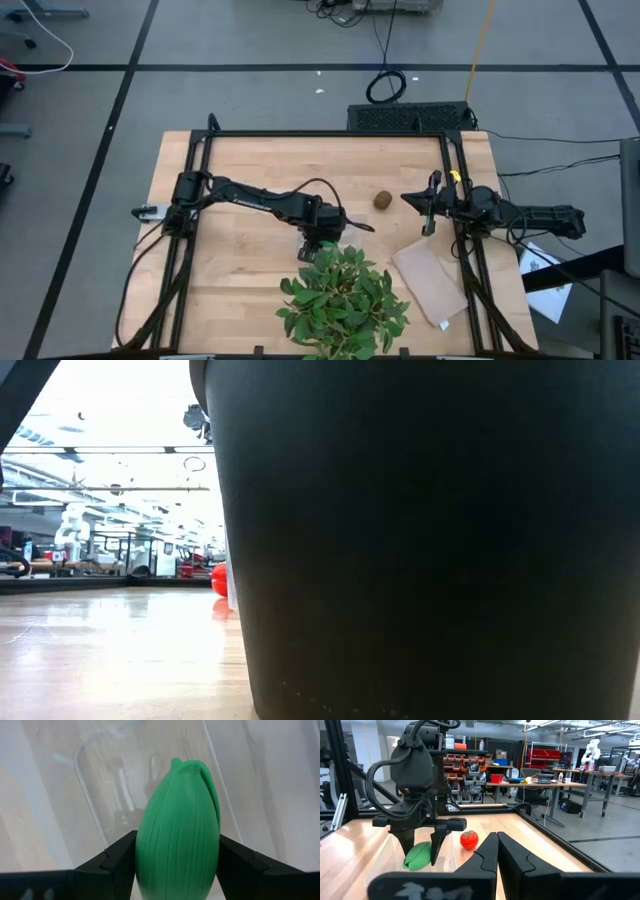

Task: Pick and placing Produce into tupperware
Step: Put the green corn into the transparent bin

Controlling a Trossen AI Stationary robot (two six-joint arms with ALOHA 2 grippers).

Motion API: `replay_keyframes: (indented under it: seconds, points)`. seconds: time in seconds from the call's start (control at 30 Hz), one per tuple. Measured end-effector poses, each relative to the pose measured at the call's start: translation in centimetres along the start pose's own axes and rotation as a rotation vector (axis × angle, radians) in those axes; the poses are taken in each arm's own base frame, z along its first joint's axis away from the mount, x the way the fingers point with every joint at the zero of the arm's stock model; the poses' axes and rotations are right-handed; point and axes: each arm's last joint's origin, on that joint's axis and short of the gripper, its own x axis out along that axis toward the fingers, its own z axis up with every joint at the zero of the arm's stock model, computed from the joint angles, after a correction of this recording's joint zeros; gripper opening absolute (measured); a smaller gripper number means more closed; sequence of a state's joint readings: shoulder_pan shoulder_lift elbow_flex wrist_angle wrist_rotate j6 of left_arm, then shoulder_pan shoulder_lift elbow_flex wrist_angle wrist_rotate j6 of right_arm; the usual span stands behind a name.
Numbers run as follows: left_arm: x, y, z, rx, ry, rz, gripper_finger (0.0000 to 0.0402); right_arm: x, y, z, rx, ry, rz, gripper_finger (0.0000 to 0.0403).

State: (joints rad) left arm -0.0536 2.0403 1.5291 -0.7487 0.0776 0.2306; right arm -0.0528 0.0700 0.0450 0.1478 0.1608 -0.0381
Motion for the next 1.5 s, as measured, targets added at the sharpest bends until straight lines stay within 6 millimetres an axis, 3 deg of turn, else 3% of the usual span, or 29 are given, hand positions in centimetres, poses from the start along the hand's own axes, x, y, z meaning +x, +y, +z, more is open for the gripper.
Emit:
replay_keyframes:
  seconds: [1.5]
  points:
    - [1.4,0.7,-0.4,0.026,0.037,-0.014,0.0223,0.0,0.0,0.0,0.001,-0.004,0.0,0.0]
